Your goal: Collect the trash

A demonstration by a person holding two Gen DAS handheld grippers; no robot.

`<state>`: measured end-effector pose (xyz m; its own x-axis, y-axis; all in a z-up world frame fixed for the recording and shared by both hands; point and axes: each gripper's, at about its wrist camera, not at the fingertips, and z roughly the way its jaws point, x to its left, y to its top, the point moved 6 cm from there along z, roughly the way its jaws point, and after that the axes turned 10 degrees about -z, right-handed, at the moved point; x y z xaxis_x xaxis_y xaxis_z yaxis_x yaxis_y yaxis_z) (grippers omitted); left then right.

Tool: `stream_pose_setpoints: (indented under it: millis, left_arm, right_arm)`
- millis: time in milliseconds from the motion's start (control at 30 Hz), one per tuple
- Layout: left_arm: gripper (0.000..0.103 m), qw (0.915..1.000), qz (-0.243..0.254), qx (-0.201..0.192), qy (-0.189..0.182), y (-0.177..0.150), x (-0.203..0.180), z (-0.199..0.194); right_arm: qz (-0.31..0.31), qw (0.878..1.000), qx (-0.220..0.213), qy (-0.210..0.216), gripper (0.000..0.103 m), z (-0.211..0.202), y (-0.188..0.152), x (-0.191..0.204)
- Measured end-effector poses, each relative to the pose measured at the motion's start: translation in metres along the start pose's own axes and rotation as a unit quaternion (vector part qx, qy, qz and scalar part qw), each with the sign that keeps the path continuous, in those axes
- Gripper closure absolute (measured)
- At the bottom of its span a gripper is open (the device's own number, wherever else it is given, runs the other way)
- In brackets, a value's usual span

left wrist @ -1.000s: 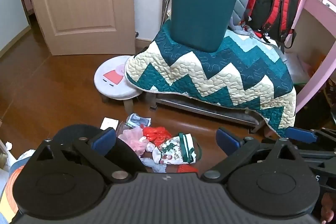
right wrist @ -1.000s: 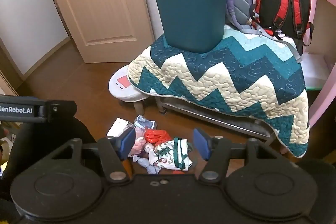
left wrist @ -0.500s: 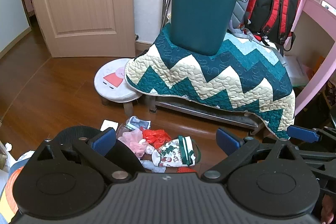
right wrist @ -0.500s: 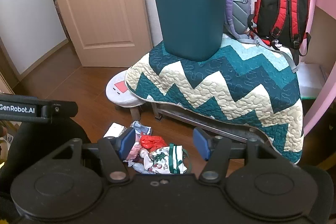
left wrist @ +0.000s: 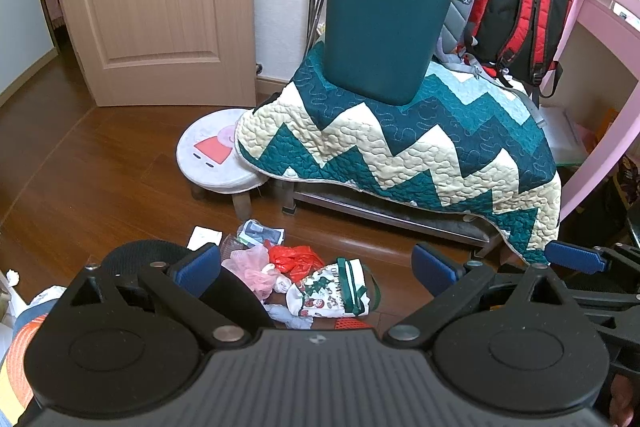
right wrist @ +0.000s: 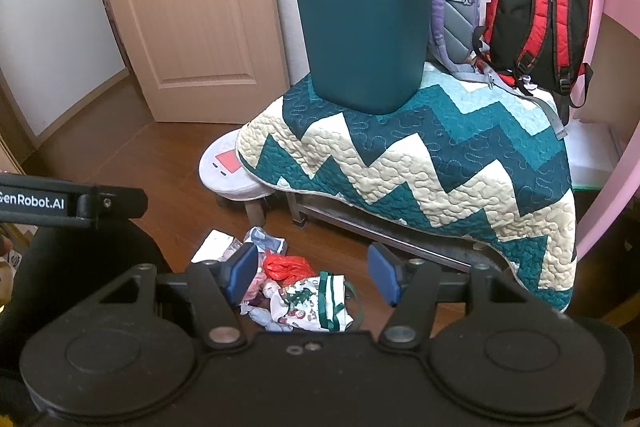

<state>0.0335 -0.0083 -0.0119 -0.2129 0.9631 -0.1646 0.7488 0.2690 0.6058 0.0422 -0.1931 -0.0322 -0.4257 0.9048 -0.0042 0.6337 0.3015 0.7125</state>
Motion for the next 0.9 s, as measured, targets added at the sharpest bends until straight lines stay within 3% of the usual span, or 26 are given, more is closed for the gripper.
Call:
stream_pose_setpoints:
  millis: [900]
  left_arm:
    - [0.001, 1.0, 0.001, 0.003, -0.003, 0.0005, -0.0011, 0.0046]
  right_arm:
    - [-0.004, 1.0, -0.004, -0.008, 0.042, 0.0003, 0.0001, -0.0006]
